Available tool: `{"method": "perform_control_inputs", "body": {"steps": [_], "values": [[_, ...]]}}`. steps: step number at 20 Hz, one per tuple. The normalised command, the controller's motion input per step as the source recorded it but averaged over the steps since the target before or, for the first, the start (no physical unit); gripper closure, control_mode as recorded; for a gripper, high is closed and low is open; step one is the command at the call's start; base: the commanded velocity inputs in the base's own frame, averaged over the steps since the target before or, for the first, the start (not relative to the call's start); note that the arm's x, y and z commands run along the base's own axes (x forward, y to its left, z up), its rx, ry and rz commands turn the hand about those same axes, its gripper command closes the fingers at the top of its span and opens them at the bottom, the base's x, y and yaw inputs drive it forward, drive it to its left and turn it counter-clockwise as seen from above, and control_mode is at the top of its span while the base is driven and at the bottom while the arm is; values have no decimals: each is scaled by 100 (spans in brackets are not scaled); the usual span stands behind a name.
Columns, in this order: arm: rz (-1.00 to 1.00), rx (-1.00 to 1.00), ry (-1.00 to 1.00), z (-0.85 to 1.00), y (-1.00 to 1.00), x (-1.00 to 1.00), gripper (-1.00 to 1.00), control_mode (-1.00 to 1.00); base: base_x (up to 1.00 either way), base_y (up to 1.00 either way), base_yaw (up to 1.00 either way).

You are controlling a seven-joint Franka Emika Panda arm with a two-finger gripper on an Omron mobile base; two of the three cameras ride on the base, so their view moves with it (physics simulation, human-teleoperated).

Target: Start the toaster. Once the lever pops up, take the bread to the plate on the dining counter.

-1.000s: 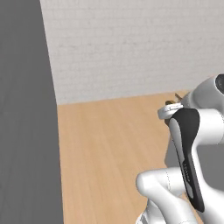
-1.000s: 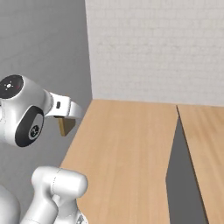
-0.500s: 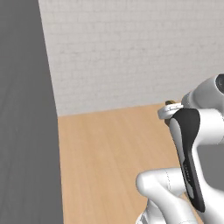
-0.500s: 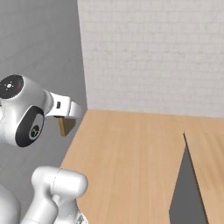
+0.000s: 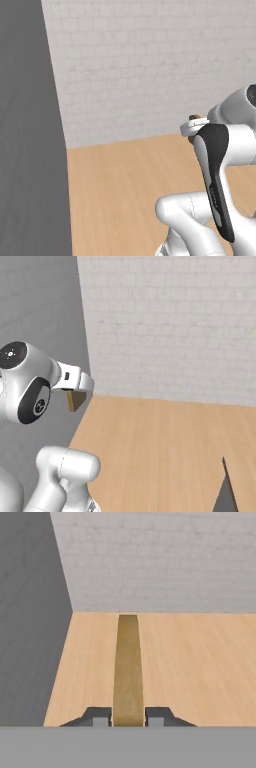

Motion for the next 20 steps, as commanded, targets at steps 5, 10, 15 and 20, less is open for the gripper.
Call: {"method": "perform_control_inputs", "body": {"steps": [5, 10, 15, 20], "values": [[0, 0, 0, 0, 0, 0, 100, 100, 100, 0, 0], [0, 0, 0, 0, 0, 0, 100, 100, 100, 0, 0], [0, 0, 0, 0, 0, 0, 100, 100, 100, 0, -4], [0, 0, 0, 0, 0, 0, 100, 100, 79, 0, -54]]}}
